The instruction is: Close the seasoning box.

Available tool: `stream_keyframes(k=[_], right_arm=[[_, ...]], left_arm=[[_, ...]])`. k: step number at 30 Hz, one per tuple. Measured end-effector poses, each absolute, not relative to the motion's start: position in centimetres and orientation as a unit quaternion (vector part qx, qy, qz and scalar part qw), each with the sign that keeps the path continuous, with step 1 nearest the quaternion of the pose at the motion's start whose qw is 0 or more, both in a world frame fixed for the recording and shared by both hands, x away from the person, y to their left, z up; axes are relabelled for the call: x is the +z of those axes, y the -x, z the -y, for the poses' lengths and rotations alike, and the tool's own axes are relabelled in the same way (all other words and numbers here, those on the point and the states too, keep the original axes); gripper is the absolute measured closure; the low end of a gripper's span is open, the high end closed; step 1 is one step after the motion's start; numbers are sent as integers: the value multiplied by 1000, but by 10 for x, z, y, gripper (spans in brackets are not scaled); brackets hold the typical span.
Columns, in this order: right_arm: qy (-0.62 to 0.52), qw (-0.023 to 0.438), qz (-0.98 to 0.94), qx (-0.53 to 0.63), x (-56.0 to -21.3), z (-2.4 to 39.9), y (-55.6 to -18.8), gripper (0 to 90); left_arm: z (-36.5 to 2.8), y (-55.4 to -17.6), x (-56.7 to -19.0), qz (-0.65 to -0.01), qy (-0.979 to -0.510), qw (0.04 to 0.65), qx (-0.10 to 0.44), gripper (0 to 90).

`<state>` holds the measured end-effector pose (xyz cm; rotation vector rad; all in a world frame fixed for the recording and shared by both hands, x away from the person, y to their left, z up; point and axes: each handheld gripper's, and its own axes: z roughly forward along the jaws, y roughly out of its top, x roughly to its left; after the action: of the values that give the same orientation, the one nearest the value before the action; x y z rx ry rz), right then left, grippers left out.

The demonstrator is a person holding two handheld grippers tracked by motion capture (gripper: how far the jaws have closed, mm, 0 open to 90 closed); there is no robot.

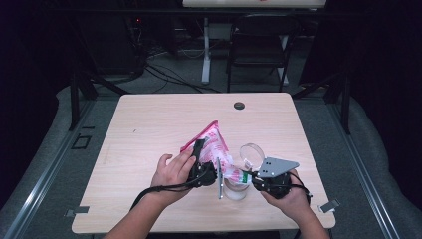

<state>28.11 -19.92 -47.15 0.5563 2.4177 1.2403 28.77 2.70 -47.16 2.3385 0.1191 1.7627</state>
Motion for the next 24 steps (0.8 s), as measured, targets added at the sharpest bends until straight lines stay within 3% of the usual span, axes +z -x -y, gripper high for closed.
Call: stream_keyframes(k=[24], right_arm=[[-190, 182, -860, 437, -471, 200, -280, 900]], left_arm=[[-26, -289, -468, -37, -790, 103, 603, 637]])
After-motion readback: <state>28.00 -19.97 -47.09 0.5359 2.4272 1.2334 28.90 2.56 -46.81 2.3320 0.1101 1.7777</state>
